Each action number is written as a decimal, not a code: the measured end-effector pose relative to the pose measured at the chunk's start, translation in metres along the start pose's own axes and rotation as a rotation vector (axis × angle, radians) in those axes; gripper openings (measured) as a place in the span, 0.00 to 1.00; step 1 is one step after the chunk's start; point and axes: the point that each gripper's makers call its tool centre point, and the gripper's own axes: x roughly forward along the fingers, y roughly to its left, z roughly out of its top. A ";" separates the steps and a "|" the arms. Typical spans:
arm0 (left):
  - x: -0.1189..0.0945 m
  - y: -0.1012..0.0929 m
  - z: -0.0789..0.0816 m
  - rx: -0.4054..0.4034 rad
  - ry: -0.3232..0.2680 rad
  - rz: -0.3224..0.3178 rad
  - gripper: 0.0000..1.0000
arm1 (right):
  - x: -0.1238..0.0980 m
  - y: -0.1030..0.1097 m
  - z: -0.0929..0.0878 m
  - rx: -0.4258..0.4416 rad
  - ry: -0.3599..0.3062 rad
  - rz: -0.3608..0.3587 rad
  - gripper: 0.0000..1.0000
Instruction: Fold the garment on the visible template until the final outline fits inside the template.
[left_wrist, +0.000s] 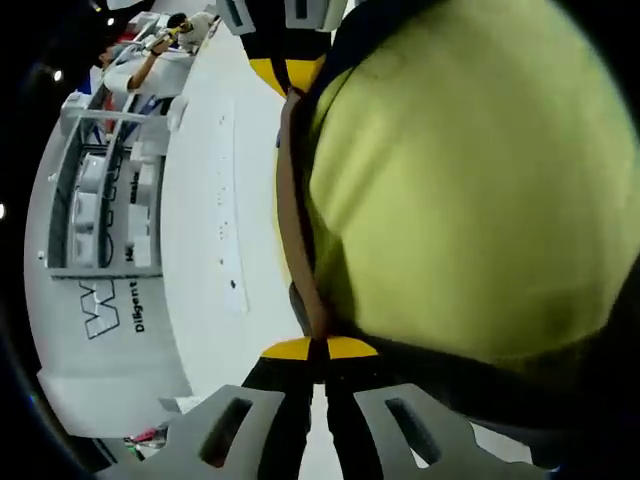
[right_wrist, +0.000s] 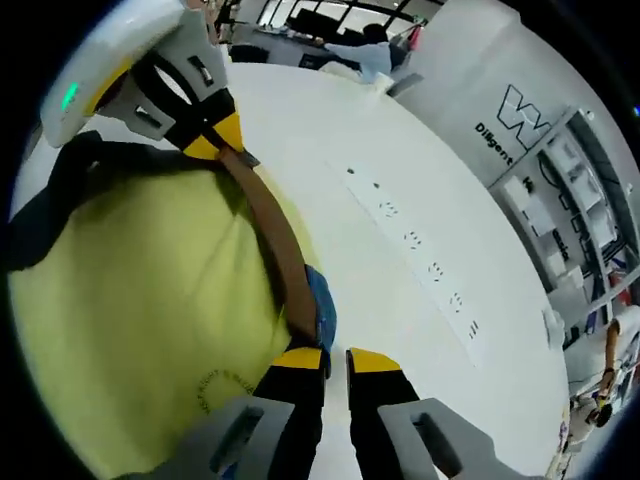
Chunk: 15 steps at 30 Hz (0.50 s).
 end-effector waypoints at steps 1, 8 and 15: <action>-0.001 0.003 -0.001 -0.021 -0.001 0.008 0.06 | -0.001 0.000 -0.002 0.048 0.013 0.001 0.06; -0.012 0.010 -0.001 -0.217 -0.066 0.027 0.30 | -0.011 0.005 0.002 0.067 -0.025 0.049 0.39; -0.022 0.005 -0.010 -0.304 -0.083 0.018 0.49 | -0.024 0.009 0.005 0.137 -0.056 0.068 0.52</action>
